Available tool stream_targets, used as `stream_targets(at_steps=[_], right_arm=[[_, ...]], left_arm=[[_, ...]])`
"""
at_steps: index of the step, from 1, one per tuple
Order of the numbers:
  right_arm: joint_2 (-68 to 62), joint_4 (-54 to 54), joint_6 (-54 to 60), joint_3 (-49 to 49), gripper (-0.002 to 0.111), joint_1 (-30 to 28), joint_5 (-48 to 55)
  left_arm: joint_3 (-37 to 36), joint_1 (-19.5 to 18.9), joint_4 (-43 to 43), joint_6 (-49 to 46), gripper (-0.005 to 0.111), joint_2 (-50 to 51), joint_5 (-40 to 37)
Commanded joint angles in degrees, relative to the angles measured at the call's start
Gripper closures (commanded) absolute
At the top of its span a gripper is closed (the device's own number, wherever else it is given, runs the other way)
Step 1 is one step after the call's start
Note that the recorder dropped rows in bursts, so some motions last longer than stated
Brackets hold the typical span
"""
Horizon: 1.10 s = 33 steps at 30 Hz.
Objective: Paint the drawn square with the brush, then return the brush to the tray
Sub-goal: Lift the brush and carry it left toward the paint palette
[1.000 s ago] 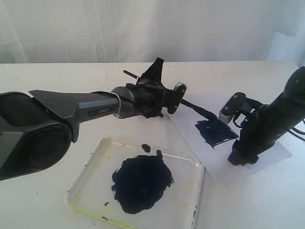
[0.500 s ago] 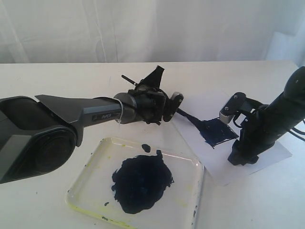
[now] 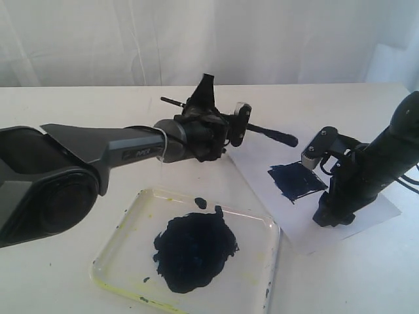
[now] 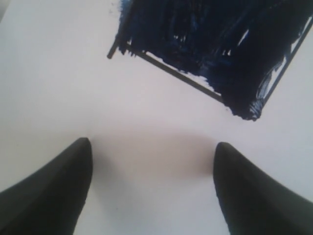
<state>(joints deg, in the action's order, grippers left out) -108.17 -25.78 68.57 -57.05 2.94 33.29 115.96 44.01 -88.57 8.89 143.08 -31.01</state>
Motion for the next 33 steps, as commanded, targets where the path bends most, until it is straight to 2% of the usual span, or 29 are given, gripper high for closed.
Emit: stream_targets(at_steps=[1, 4, 9, 16, 17, 20, 22, 26, 29, 33], right_arm=[[-0.5, 0.3, 0.2, 0.5, 0.042, 0.0, -0.2], [-0.5, 0.3, 0.1, 0.5, 0.042, 0.0, -0.1], [-0.5, 0.3, 0.1, 0.5, 0.042, 0.0, -0.3], [-0.5, 0.3, 0.1, 0.5, 0.042, 0.0, -0.3], [-0.5, 0.3, 0.1, 0.5, 0.042, 0.0, -0.4], [-0.5, 0.3, 0.1, 0.5, 0.042, 0.0, -0.4], [-0.5, 0.2, 0.1, 0.5, 0.042, 0.0, -0.4], [-0.5, -0.1, 0.1, 0.5, 0.042, 0.0, 0.1], [-0.5, -1.1, 0.1, 0.5, 0.042, 0.0, 0.1], [-0.5, -1.4, 0.1, 0.5, 0.042, 0.0, 0.1]], left_arm=[[-2.9, 0.2, 8.6, -6.0, 0.107, -5.1, -1.4], [-7.4, 0.1, 13.6, -11.9, 0.107, -8.4, -2.4], [-17.2, -1.1, 15.1, -12.6, 0.107, -15.4, -5.5], [-36.3, -1.1, 15.7, -13.9, 0.107, -30.3, -2.5], [-40.9, -1.3, 15.7, -14.3, 0.107, -34.0, -2.5], [-49.4, -1.8, 18.7, -22.7, 0.107, -39.9, -5.4], [-51.8, -2.2, 21.4, -27.2, 0.107, -41.1, -6.7], [-55.8, -4.7, 32.9, -33.5, 0.107, -41.6, -10.1], [-58.2, -6.8, 33.9, -35.3, 0.107, -41.6, -7.0], [-60.0, -6.9, 34.0, -39.7, 0.107, -40.8, -2.1]])
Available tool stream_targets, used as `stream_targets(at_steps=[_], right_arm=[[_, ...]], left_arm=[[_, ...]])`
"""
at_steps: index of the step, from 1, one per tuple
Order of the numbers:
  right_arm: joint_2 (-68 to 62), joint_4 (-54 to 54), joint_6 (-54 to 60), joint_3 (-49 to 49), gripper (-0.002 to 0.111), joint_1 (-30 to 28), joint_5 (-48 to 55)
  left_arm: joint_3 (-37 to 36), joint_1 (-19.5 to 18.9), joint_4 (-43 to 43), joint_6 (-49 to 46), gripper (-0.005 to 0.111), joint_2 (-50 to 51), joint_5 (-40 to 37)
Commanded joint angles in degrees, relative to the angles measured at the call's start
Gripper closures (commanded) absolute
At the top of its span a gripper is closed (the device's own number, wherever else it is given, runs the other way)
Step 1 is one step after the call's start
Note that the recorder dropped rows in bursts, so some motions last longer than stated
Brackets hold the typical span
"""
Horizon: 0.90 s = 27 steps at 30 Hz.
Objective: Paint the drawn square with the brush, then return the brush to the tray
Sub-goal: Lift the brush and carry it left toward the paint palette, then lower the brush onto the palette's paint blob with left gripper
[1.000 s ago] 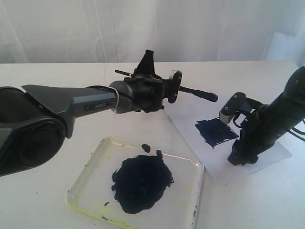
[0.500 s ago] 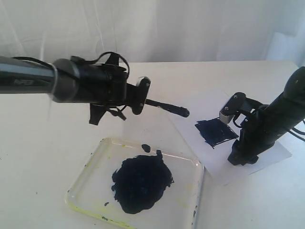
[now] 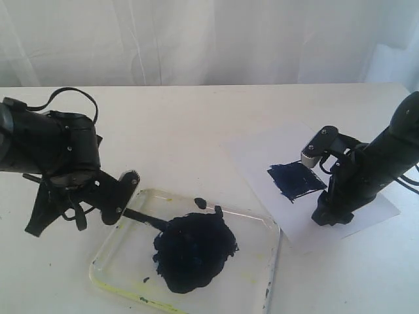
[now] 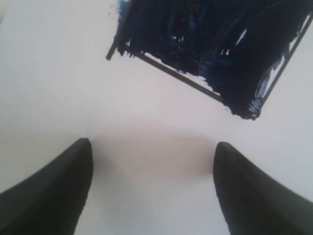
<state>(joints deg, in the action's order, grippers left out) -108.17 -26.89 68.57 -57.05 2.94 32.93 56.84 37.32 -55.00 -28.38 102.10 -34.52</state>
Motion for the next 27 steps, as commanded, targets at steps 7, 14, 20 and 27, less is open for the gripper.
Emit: stream_targets(at_steps=[7, 14, 20, 27], right_arm=[[-0.5, -0.3, 0.1, 0.5, 0.042, 0.0, 1.6], [-0.5, -0.3, 0.1, 0.5, 0.042, 0.0, 1.6], [-0.5, -0.3, 0.1, 0.5, 0.042, 0.0, 1.3], [-0.5, -0.3, 0.1, 0.5, 0.042, 0.0, 0.7]], left_arm=[[-0.8, -4.7, -2.1, -3.6, 0.107, 4.8, 4.6], [-0.7, -5.2, -12.1, -2.4, 0.107, 4.9, 15.9], [0.2, -5.2, -11.8, 2.9, 0.107, 5.4, 17.7], [1.4, -4.7, -11.8, 10.6, 0.107, 5.4, 15.4]])
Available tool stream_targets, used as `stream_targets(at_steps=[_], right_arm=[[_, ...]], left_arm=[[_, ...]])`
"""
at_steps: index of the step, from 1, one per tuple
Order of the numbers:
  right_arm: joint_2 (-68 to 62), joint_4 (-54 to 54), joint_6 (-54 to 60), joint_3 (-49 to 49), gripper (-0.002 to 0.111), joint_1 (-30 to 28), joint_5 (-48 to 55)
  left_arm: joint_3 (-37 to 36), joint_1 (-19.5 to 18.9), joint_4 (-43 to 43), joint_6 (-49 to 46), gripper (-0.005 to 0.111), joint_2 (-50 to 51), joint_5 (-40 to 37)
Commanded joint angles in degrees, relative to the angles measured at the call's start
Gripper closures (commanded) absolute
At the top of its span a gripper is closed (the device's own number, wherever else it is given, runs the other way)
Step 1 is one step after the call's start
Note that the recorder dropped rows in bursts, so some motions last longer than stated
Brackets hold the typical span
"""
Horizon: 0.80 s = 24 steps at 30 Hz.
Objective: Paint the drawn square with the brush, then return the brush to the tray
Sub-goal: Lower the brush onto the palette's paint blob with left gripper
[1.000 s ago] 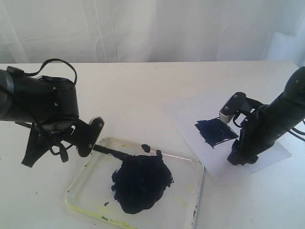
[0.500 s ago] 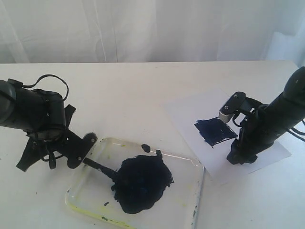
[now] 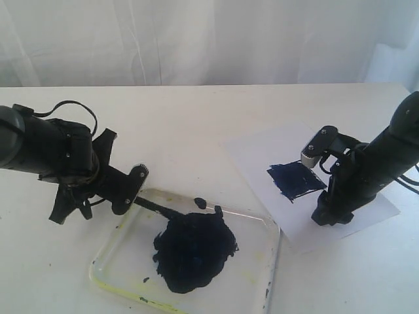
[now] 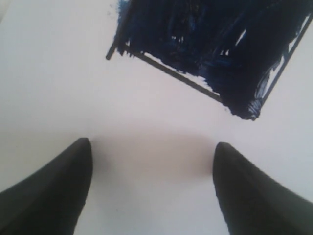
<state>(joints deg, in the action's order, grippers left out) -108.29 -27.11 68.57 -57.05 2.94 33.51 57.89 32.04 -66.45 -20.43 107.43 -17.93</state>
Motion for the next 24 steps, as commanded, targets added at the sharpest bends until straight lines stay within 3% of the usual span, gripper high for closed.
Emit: stream_targets(at_steps=[1, 19, 24], right_arm=[[-0.4, 0.0, 0.1, 0.5, 0.042, 0.0, -0.1], [-0.4, 0.0, 0.1, 0.5, 0.042, 0.0, -0.4], [-0.4, 0.0, 0.1, 0.5, 0.042, 0.0, -0.4]], left_arm=[[0.3, 0.8, -0.4, 2.7, 0.107, 0.1, -1.3], [0.5, 5.2, -6.7, 4.1, 0.107, 3.1, -11.8], [0.5, 5.2, -7.3, 5.9, 0.107, 3.9, -10.2]])
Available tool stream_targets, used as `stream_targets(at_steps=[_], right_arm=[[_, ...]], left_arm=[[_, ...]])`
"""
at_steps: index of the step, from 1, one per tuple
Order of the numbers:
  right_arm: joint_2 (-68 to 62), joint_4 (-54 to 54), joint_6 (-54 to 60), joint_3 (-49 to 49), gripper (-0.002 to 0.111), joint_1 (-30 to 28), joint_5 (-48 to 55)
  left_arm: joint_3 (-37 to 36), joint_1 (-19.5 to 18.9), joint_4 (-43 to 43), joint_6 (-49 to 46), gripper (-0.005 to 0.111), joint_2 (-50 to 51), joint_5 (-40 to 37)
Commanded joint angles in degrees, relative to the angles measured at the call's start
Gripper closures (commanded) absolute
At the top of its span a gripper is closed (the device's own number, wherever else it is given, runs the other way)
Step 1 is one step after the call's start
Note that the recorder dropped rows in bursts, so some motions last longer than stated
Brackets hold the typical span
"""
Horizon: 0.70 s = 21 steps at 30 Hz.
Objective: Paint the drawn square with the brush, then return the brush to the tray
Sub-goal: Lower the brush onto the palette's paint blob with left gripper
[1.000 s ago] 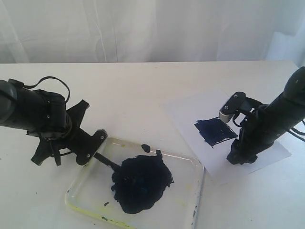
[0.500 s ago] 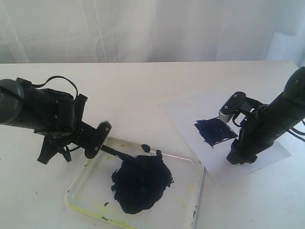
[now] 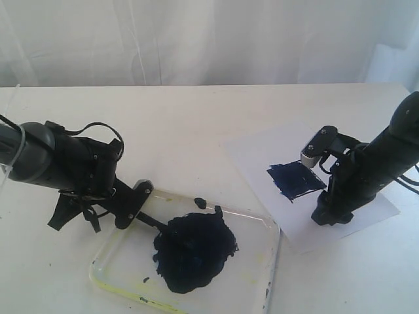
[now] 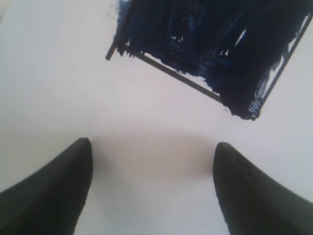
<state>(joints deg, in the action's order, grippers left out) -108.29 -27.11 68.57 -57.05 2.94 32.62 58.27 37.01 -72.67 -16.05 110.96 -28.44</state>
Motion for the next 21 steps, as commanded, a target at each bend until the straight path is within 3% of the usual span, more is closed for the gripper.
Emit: stream_targets(at_steps=[1, 6, 14, 21], right_arm=[[-0.4, 0.0, 0.1, 0.5, 0.042, 0.0, 0.5], [-0.4, 0.0, 0.1, 0.5, 0.042, 0.0, 0.3], [-0.4, 0.0, 0.1, 0.5, 0.042, 0.0, 0.2], [-0.4, 0.0, 0.1, 0.5, 0.042, 0.0, 0.3]], left_arm=[[0.1, 0.2, -1.1, 2.1, 0.107, 0.4, 1.1], [0.1, 0.2, -1.1, 3.6, 0.104, 0.4, 3.5], [0.1, 0.2, -1.1, 3.6, 0.069, 0.4, 3.1], [0.1, 0.2, -2.8, 3.6, 0.059, 0.4, 1.7]])
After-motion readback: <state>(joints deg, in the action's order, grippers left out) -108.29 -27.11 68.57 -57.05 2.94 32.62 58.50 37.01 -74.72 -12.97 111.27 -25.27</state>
